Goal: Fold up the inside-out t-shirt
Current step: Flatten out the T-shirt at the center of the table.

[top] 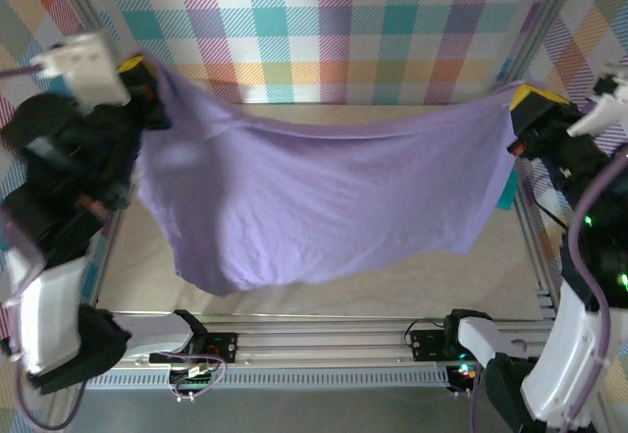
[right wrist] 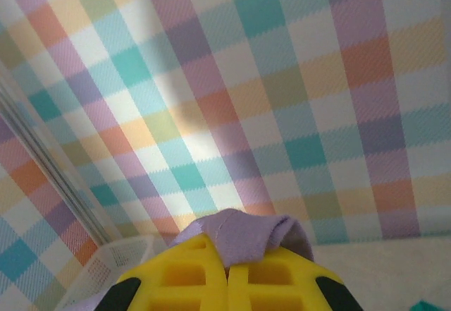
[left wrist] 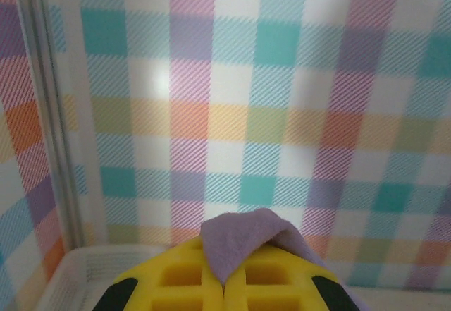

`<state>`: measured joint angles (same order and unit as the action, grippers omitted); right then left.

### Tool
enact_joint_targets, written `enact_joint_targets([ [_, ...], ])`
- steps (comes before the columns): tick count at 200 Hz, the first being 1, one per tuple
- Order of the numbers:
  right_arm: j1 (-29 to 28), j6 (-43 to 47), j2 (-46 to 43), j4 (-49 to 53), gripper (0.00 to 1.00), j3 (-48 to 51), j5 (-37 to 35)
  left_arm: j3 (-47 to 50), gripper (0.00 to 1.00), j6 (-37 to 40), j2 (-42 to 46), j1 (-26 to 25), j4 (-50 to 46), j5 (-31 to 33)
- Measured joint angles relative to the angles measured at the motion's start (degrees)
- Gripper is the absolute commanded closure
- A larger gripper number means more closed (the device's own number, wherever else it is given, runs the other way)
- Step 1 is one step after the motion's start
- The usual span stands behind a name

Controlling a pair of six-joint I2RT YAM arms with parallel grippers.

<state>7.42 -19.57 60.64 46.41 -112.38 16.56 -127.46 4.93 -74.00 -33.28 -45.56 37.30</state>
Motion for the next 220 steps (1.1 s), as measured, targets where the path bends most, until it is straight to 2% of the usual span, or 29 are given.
enact_joint_targets([
  [17,0.0,0.0,5.4,-0.9,1.0,1.8,0.9,-1.3,1.0,-1.7,-7.3,9.6,-1.5,-4.3],
  [34,-0.3,0.3,11.4,-1.8,1.0,2.9,1.1,-2.3,1.0,-3.3,-13.3,15.5,-3.3,-8.6],
  [57,-0.5,0.6,18.0,-1.9,1.0,3.2,1.1,-4.6,1.0,-4.3,-18.4,18.4,-5.1,-12.5],
  [83,-0.8,0.8,19.8,-1.9,1.0,3.1,1.1,-6.5,1.0,-4.7,-18.4,18.4,-5.6,-16.1],
  [125,-1.1,0.8,15.6,-1.7,1.0,1.3,1.1,-5.6,1.0,-5.7,-8.8,18.5,-5.4,-20.2],
  [187,-1.1,0.8,1.1,0.5,1.0,-3.0,1.1,-2.2,1.0,-9.1,12.9,18.5,-4.2,-27.9],
  [220,-1.1,0.9,-2.3,3.4,1.0,-9.7,1.3,-4.5,1.0,-10.1,16.3,18.5,-3.3,-29.2],
])
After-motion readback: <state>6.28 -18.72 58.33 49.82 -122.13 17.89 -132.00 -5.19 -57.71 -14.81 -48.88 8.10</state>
